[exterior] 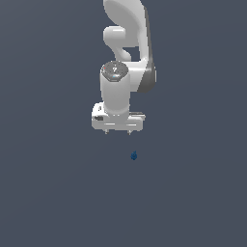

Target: Pick up the object and move it to a goal position.

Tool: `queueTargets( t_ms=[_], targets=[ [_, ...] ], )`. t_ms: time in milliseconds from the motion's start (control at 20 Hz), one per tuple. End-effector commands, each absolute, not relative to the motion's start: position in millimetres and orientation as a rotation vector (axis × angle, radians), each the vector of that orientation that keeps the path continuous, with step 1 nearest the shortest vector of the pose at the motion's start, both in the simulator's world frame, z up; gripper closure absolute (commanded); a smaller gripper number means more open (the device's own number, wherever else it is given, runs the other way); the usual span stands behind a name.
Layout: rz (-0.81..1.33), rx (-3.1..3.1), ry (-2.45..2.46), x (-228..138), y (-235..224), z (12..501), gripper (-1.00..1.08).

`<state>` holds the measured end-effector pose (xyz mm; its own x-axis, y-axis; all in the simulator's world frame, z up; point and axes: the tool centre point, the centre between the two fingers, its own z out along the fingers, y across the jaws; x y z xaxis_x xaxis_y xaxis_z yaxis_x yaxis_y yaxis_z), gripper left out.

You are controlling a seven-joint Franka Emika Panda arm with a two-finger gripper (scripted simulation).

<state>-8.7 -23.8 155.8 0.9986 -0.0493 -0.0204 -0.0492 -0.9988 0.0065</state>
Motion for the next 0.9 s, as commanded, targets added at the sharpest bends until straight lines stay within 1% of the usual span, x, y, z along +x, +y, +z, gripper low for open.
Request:
queueTargets(
  t_ms=[0, 850],
  targets=[
    [-0.032, 3.135, -0.077, -9, -24, 156, -0.92],
    [-0.037, 3.118, 0.087, 0, -7, 152, -0.92]
  ],
)
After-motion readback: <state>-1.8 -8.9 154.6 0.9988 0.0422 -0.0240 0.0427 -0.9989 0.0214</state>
